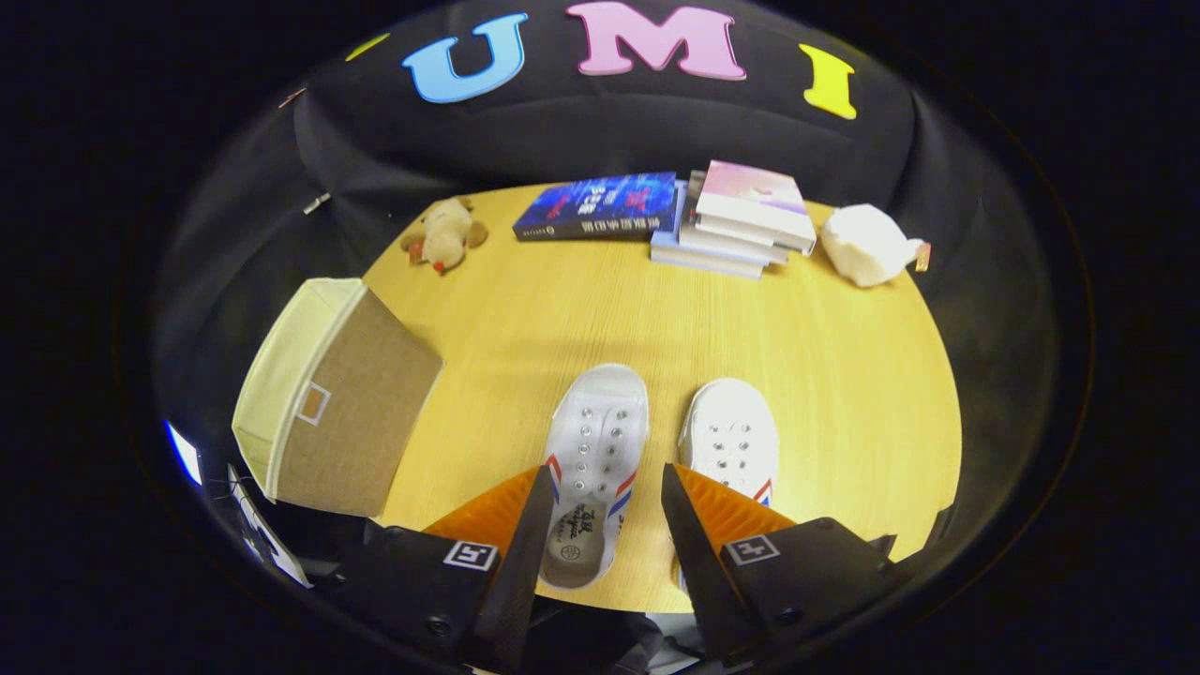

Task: Open the storage box then place both shoes into the box .Put the left shoe in first, then the right shoe, with the right side of both shoes facing outward in a uniform manner.

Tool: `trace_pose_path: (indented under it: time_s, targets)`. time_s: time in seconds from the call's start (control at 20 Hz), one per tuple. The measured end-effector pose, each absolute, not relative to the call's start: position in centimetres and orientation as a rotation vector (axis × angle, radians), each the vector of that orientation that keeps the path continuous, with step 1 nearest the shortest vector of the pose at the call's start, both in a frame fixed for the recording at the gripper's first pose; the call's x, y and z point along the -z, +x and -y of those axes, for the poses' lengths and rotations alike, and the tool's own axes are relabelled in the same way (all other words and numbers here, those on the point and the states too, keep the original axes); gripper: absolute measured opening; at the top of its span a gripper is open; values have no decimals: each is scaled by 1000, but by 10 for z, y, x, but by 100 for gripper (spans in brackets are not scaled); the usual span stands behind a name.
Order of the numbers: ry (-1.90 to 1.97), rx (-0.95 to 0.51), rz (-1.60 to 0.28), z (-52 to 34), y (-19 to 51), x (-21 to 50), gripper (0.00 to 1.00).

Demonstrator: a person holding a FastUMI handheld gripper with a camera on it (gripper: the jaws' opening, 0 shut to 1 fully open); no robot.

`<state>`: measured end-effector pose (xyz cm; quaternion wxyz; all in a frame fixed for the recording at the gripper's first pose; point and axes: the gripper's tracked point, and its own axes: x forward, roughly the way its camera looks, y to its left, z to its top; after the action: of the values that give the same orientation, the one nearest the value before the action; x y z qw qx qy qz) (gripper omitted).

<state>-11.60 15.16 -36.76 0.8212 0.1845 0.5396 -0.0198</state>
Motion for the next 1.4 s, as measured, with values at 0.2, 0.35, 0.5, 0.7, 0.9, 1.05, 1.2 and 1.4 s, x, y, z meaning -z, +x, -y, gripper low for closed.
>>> trace_pose_path:
  time_s: [0.2, 0.35, 0.5, 0.7, 0.9, 1.05, 1.2, 1.4]
  targets:
    - [381, 59, -1245, -153, -120, 412, 67]
    - [396, 57, -1294, -159, -121, 437, 68]
    - [465, 60, -1322, -168, -117, 449, 64]
    - [478, 83, -1330, -158, -124, 455, 30]
    - [582, 117, -1301, -160, -121, 443, 10]
    - [611, 151, -1263, -155, -122, 425, 10]
    - [648, 170, -1210, -151, -117, 393, 9]
    - [627, 153, -1134, -158, -100, 329, 9]
